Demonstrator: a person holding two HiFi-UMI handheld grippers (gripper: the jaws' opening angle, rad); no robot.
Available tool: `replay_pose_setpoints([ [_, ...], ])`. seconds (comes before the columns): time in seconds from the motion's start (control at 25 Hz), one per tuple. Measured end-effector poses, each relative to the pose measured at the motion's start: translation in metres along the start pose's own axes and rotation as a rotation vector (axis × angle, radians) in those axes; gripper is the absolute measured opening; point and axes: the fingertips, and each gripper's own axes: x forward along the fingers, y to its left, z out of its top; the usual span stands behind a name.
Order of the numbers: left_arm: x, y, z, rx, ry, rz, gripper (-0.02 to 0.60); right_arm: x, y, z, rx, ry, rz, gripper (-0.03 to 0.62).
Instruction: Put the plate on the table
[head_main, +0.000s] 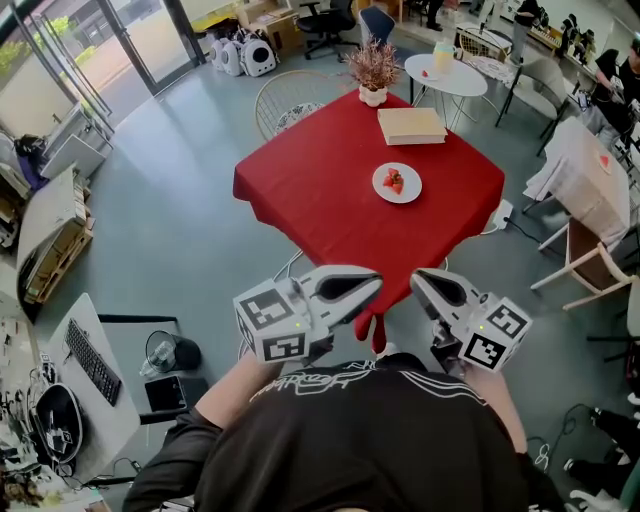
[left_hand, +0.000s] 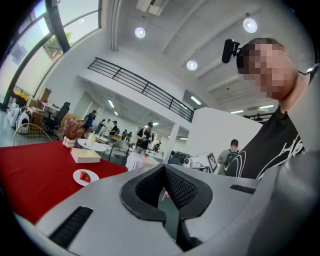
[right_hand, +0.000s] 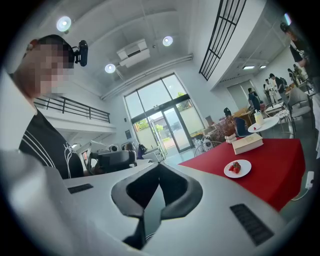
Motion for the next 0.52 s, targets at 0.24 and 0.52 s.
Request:
replay_pose_setpoints([
  [0.24, 0.0024, 0.0060, -0.0048, -0.004, 0.007, 0.007, 0.006, 0.0035, -0.0048, -0.0025, 0.007, 0.005, 0.006, 0.008],
  [0.52, 0.0004, 0.0086, -0.0058, -0.012, 0.001, 0.007, 0.006, 0.0039, -0.0055, -0.0049, 0.010, 0.005, 0.003, 0.008],
])
